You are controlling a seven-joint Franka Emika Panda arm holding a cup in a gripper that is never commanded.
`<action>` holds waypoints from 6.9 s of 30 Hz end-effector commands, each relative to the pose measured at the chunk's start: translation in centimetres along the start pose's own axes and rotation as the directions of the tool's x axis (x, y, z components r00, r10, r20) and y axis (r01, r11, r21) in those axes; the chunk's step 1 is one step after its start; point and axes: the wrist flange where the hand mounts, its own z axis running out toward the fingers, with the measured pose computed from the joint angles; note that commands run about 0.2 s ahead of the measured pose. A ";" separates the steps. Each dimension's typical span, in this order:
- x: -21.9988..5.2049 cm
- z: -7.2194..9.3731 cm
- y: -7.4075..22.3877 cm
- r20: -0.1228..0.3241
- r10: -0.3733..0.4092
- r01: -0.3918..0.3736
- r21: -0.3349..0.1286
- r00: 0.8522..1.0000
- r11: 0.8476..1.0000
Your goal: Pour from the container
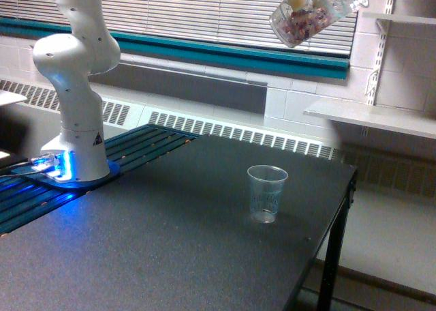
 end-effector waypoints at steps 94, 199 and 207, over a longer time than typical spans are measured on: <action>-35.0 7.2 5.0 0.460 -0.355 0.406 -0.014 0.814 0.914; -35.1 11.0 6.1 0.751 -0.356 0.615 -0.083 0.556 0.784; -33.5 10.7 6.0 0.770 -0.371 0.657 -0.082 0.519 0.750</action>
